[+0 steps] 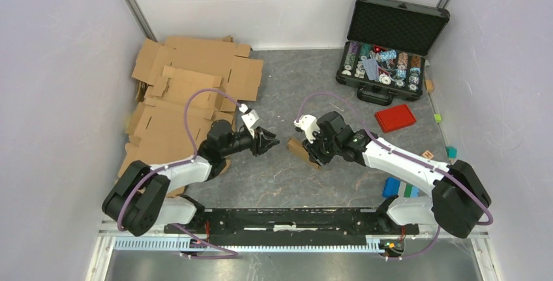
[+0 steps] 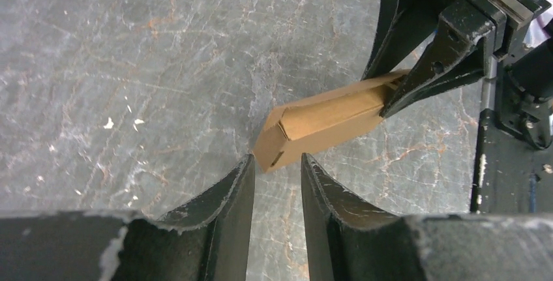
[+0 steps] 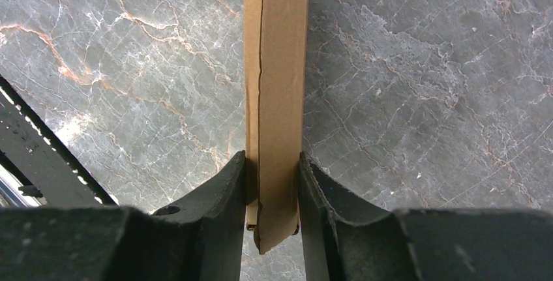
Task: Fold the paper box
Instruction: Close the paper box at the center of the board.
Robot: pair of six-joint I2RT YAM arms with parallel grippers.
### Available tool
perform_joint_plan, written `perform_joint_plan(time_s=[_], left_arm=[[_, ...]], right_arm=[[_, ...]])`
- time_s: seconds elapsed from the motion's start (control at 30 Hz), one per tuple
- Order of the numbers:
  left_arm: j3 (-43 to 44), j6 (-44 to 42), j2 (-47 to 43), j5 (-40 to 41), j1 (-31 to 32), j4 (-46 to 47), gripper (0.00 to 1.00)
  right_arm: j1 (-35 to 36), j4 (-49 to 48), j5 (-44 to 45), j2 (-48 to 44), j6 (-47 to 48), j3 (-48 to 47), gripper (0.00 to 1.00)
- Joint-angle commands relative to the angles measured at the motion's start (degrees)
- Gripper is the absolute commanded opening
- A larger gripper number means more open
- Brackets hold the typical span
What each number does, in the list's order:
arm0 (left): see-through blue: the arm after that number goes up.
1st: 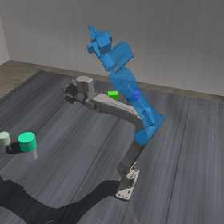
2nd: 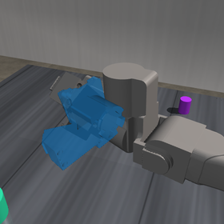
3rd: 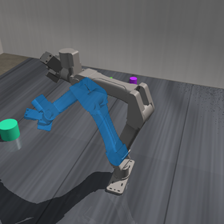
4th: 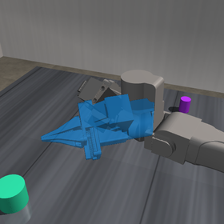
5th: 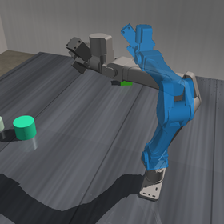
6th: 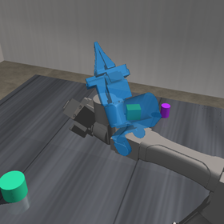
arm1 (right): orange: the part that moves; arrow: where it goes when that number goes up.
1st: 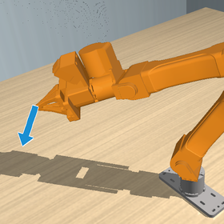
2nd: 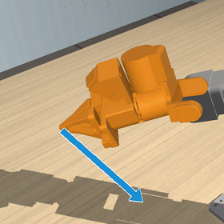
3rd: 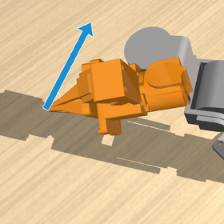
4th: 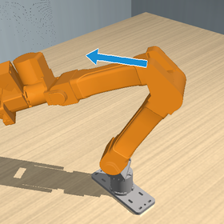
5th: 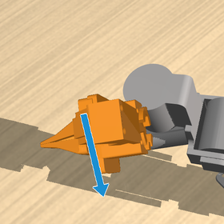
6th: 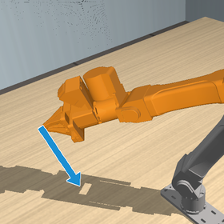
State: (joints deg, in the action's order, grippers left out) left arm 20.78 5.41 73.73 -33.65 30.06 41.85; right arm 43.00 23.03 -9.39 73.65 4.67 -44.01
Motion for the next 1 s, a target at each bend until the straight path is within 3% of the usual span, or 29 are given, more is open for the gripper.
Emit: perform_joint_plan(time_s=[0.0,0.53,0.63,0.97], left_arm=[[4.52,-8.93,1.69,-1.71,1.50,0.14,0.39],[10.41,-14.37,7.55,-0.51,4.13,-6.26,0.31],[11.34,-15.03,8.23,-0.84,4.47,-7.46,0.26],[12.47,-16.02,9.60,-0.28,5.60,-8.77,0.26]], right_arm=[[0.00,0.74,-2.76,0.73,-0.84,-0.50,0.37],[0.05,-0.61,-2.92,1.79,-1.06,-0.82,0.38],[0.00,-0.59,-2.89,1.90,-0.97,-0.81,0.38],[0.05,-0.70,-3.39,1.77,-0.89,-0.82,0.38]])
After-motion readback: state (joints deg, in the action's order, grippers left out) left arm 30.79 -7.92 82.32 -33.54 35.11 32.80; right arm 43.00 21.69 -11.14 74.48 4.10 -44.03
